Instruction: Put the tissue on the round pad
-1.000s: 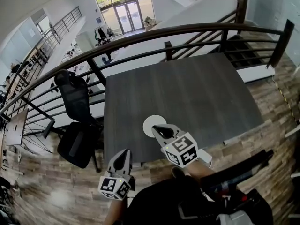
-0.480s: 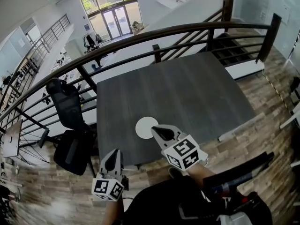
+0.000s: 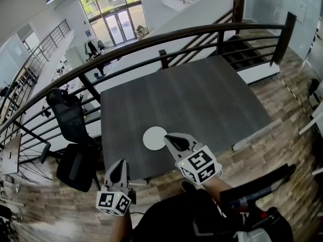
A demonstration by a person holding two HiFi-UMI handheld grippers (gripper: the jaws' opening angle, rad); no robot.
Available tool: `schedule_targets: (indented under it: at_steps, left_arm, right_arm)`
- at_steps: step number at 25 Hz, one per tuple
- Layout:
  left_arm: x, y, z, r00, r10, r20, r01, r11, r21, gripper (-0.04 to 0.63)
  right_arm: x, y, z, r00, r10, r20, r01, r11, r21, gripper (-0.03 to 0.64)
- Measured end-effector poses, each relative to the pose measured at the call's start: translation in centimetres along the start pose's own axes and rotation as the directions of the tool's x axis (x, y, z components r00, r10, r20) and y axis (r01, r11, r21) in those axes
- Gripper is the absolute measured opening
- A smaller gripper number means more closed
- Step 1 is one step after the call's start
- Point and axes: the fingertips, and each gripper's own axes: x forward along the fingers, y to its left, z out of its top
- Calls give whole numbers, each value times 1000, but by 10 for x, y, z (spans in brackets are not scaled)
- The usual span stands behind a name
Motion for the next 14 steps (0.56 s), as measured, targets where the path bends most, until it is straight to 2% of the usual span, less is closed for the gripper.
schedule_targets:
  at_steps: [6, 14]
  left_arm:
    - [-5, 2, -2, 1000, 14, -7, -14, 1000, 0, 3]
    - [-7, 9, 2, 999, 35, 6, -35, 999, -9, 3]
  right_arm:
    - [-3, 1, 3, 1000, -9, 13, 9, 1000, -20, 2]
    - [6, -6, -2, 1000, 0, -11, 1, 998, 58, 2]
